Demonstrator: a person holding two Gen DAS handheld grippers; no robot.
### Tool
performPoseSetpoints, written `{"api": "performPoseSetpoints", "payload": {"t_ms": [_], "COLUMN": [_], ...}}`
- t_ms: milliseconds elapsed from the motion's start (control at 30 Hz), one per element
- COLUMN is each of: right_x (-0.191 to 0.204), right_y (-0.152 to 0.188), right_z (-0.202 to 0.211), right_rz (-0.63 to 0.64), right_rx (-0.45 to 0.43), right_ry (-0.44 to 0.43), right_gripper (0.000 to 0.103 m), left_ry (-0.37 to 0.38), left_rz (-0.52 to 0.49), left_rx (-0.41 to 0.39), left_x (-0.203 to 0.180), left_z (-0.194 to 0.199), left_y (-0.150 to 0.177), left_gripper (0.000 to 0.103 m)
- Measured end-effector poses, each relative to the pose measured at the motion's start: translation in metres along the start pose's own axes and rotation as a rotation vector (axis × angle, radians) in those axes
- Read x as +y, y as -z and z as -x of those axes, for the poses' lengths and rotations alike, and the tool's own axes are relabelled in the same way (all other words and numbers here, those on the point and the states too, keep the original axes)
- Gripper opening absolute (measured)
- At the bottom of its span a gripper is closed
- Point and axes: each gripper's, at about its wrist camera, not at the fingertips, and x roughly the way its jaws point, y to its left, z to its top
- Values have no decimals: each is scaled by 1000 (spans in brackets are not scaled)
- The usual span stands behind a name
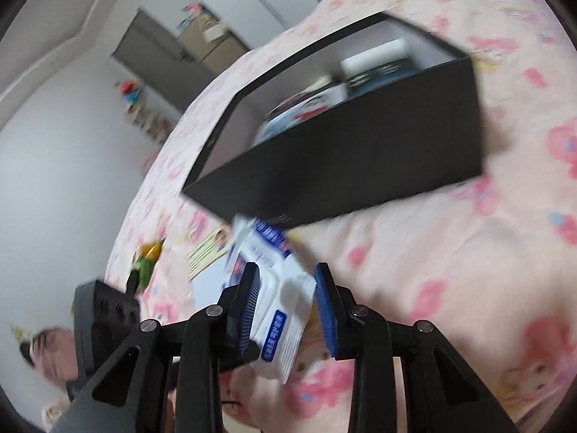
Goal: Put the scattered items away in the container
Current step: 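Carry the held wet-wipes pack with the left gripper toward the black box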
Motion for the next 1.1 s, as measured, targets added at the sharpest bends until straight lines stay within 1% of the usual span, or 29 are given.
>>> {"api": "performPoseSetpoints", "payload": {"t_ms": [67, 133, 233, 333, 467, 533, 600, 633, 700, 733, 800, 900, 1000, 1100], "right_x": [-7, -9, -10, -5, 0, 4, 7, 8, 7, 6, 6, 5, 3, -3], "right_y": [0, 4, 9, 14, 24, 29, 34, 35, 35, 34, 30, 19, 10, 9], "right_z": [0, -6, -13, -23, -33, -39, -44, -45, -45, -44, -39, -30, -27, -28], "right_rz": [-3, -17, -20, 19, 53, 72, 90, 94, 93, 89, 83, 71, 61, 57], "right_rx": [13, 44, 96, 145, 210, 228, 234, 231, 223, 215, 185, 138, 125, 137], "right_ry": [35, 42, 30, 55, 51, 55, 53, 48, 44, 37, 15, -12, 11, 57], "right_gripper": [28, 28, 29, 29, 30, 30, 30, 30, 30, 30, 31, 31, 31, 39], "left_ry": [13, 17, -49, -142, -266, -299, -326, -328, -324, -304, -268, -245, -239, -241], "left_rz": [-4, -11, -41, -65, -99, -120, -126, -119, -107, -104, -102, -127, -119, -86], "left_rx": [8, 8, -31, -116, -226, -232, -210, -189, -151, -139, -115, -69, -75, -101], "left_x": [3, 6, 14, 24, 37, 47, 52, 50, 47, 45, 40, 31, 32, 41], "left_z": [2, 7, 19, 35, 54, 53, 39, 28, 10, 11, 12, 17, 30, 36], "left_y": [-2, -3, -9, -27, -53, -71, -84, -87, -90, -87, -79, -60, -51, -57], "left_gripper": [44, 46, 46, 46, 46, 46, 46, 46, 40, 38, 38, 39, 39, 40]}}
